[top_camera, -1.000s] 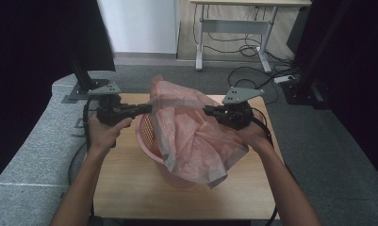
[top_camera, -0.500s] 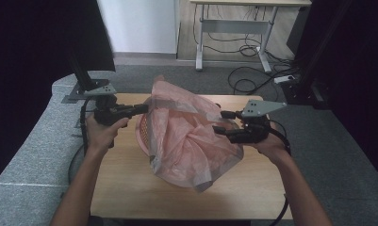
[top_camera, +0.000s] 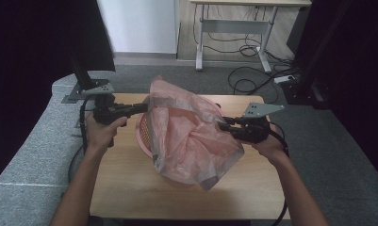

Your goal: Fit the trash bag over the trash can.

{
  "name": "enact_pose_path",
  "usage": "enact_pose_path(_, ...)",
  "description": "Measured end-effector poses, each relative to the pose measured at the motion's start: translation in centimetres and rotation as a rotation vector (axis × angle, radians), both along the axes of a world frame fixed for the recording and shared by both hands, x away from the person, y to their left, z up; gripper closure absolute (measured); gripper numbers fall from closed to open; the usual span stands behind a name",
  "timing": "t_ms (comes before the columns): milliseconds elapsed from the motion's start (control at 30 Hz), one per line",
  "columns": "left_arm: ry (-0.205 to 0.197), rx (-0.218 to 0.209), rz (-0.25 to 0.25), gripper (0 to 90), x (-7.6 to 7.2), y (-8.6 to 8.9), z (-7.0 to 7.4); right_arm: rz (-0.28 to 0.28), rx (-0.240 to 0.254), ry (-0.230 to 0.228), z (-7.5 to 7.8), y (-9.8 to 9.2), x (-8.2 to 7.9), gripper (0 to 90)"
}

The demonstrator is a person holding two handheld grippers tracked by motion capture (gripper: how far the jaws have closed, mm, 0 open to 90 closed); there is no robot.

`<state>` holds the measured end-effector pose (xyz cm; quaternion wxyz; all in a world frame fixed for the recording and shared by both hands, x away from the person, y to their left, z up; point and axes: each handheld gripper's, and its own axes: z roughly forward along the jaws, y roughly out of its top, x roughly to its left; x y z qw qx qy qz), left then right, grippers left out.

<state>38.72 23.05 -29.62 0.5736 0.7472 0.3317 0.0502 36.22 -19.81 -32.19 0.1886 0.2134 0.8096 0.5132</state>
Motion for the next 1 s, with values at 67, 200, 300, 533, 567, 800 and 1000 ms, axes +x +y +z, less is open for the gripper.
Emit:
enact_pose_path(67, 0.0, -0.015, -0.004, 74.8, -0.3, 0.0, 0.1, 0.004, 0.027, 0.007, 0.3, 0.2, -0.1, 87.3)
enact_pose_path(200, -0.024, -0.003, 0.028, 45.3, -2.3, 0.1, 0.3, -0.041, 0.068, 0.012, 1.0, 0.6, -0.6, 88.0)
enact_pose_path(300, -0.013, 0.0, 0.017, 35.0, -4.0, 0.2, 0.3, -0.049, 0.052, 0.014, 1.1, 0.9, -0.8, 88.0)
enact_pose_path(533, 0.032, 0.016, -0.02, 22.0, -7.1, -1.0, -0.9, -0.056, 0.04, 0.003, 0.9, 1.2, -1.0, 87.9)
enact_pose_path(567, 0.041, 0.009, -0.022, 20.6, -7.4, -1.2, -1.1, -0.054, 0.037, 0.003, 0.9, 1.2, -1.0, 87.9)
enact_pose_path(800, 0.057, -0.029, -0.041, 12.1, -9.6, -2.0, -2.2, -0.06, 0.008, -0.02, 0.6, 1.2, -1.3, 87.9)
enact_pose_path(1000, 0.036, 0.006, -0.027, 5.2, -10.1, -3.4, -1.9, -0.071, -0.012, -0.036, 0.5, 1.3, -1.4, 87.7)
